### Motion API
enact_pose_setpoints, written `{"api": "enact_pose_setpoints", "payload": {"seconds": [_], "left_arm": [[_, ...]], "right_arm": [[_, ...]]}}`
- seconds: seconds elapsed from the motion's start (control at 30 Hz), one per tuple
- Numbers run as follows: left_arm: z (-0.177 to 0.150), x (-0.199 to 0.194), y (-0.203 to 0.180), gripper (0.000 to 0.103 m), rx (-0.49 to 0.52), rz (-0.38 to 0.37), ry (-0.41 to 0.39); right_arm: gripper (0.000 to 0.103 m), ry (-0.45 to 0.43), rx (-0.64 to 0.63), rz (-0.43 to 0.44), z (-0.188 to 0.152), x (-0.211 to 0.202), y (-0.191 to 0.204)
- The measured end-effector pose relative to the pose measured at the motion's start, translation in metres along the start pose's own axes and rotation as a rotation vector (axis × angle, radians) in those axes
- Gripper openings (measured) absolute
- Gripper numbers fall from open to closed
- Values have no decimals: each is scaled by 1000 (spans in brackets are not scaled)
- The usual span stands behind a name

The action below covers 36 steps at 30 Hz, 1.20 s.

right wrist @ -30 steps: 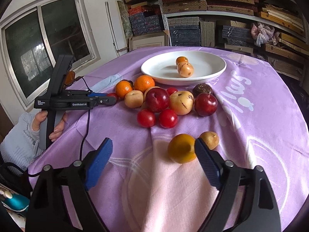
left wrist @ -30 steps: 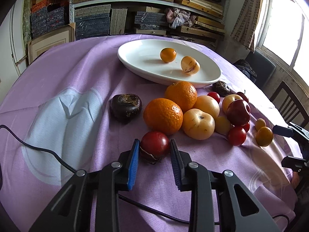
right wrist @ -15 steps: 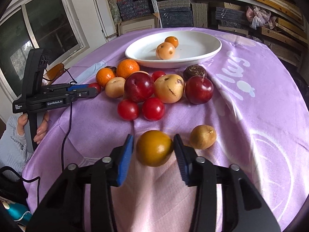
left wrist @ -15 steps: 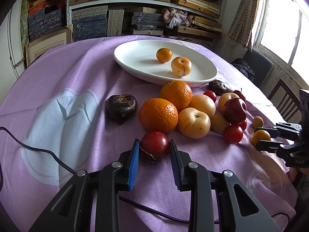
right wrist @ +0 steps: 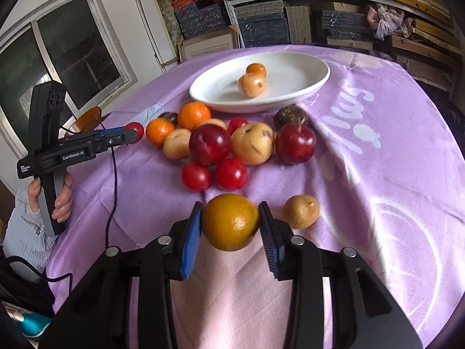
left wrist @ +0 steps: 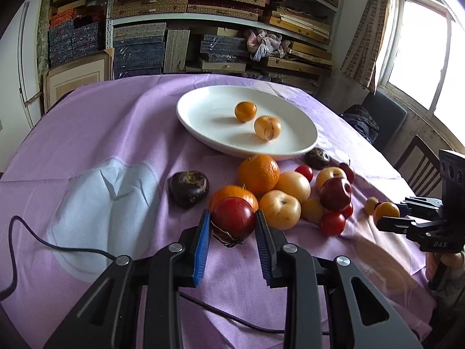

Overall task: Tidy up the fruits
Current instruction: 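Close the left gripper on the red tomato while the right grasps the orange, then lower both held fruits onto the white plate and open both grippers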

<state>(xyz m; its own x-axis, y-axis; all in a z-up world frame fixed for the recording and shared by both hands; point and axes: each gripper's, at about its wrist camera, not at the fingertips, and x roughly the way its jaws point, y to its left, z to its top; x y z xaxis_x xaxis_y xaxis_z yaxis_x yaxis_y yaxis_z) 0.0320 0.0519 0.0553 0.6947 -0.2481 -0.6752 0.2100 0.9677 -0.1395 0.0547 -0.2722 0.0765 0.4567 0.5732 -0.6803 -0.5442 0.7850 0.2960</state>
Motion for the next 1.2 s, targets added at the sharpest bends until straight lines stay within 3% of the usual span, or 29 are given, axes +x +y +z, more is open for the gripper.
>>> {"api": "enact_pose_setpoints", "payload": {"seconds": [0.23,0.37,0.53,0.67,0.8,0.87,0.93,1.0,1.1,1.2], "left_arm": [[75,10,-3,30,2,27,-32],[101,47,-1,30,-22,41,13],[105,92,10,30,-50,49,86],[105,108,13,30,-32,43,113],[105,111,15,31,-28,40,124],[103,105,16,35,-29,52,110],[100,93,18,49,-36,50,95],[94,75,21,53,-52,46,75],[75,49,23,55,-72,29,60],[44,27,17,55,-42,56,35]], "right_arm": [[38,-101,-13,-56,87,-8,-19],[38,-67,2,-65,122,30,-32],[38,-2,18,-66,141,84,-47],[39,33,5,-86,143,112,-52],[46,11,19,-83,143,106,-54],[46,-11,10,-77,140,91,-50],[47,-45,0,-70,132,68,-42],[56,-82,-18,-66,119,42,-34],[69,-129,-40,-74,88,8,-23],[73,-170,-30,-69,52,-12,-16]]}}
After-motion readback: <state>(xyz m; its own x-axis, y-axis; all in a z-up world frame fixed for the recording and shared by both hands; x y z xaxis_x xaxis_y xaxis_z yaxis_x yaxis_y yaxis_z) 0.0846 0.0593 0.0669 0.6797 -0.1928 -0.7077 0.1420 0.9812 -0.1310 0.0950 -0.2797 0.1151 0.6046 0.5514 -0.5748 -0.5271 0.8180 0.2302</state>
